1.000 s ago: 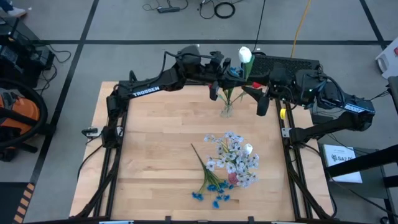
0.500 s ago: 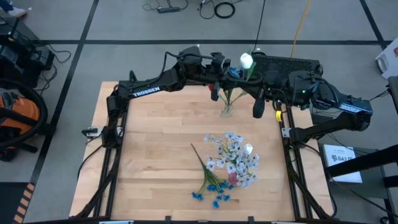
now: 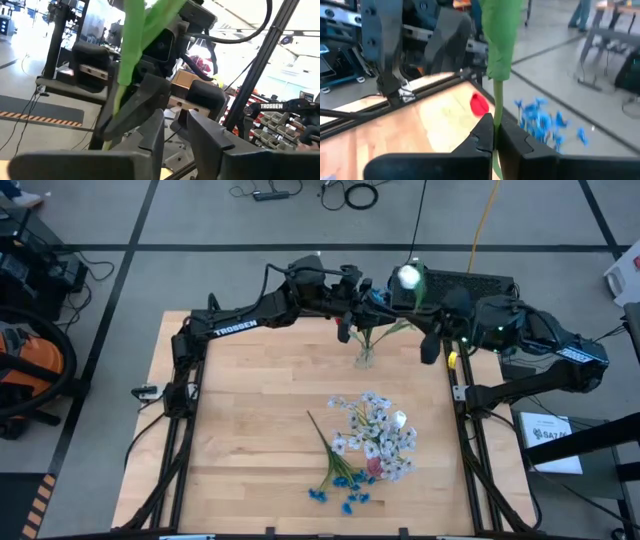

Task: Sort flowers into vase by color
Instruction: Put the white flower into the violet transparent vase

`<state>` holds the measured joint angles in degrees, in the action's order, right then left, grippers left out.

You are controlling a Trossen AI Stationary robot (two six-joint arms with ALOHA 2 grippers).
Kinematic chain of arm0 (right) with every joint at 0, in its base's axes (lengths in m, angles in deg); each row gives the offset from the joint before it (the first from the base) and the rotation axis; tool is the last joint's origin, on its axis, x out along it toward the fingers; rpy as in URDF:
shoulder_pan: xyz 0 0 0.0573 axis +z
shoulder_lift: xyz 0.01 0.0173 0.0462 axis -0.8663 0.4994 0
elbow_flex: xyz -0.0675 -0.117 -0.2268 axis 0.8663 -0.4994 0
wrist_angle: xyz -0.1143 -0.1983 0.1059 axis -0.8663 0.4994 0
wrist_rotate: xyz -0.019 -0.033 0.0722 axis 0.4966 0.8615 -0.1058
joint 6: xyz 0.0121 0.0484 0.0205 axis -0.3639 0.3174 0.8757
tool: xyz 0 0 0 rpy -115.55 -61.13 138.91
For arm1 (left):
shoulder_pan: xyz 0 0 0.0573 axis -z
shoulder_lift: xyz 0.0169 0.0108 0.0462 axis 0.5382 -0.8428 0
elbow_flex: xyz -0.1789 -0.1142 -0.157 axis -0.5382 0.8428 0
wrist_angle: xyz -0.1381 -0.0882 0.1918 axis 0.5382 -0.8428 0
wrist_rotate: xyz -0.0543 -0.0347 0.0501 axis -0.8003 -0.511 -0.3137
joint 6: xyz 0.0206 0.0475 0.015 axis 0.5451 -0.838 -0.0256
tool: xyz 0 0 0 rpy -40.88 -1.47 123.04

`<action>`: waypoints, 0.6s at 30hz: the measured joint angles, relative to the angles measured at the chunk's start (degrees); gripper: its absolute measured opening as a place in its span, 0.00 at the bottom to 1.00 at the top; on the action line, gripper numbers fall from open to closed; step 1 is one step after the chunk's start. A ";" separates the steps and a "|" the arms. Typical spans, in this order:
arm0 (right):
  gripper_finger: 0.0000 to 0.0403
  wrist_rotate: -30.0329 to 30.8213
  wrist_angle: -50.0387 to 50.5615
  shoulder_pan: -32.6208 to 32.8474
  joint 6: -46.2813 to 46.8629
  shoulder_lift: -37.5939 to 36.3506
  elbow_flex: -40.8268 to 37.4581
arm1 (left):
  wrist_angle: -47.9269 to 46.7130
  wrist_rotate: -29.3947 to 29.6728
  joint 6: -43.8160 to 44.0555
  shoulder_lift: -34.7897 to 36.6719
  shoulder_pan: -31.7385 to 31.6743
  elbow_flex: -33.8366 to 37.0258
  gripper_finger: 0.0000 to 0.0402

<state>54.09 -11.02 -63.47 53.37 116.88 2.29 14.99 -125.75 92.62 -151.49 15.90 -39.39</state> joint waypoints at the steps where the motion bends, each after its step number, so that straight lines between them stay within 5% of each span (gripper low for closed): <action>1: 0.00 0.00 1.48 0.01 1.50 -0.59 0.00 | -0.06 -0.42 0.02 0.00 -0.07 0.00 0.24; 9: 0.00 6.27 13.19 5.36 15.28 -9.02 -3.24 | -6.70 -2.90 -0.99 3.05 -1.98 0.01 0.26; 18: 0.00 10.51 -1.45 18.53 27.81 -21.64 -28.53 | -32.55 17.54 -18.00 12.44 -1.73 -0.01 0.26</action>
<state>64.60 -12.46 -44.93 81.18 95.24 -26.24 -17.56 -108.21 74.62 -139.06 14.17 -39.39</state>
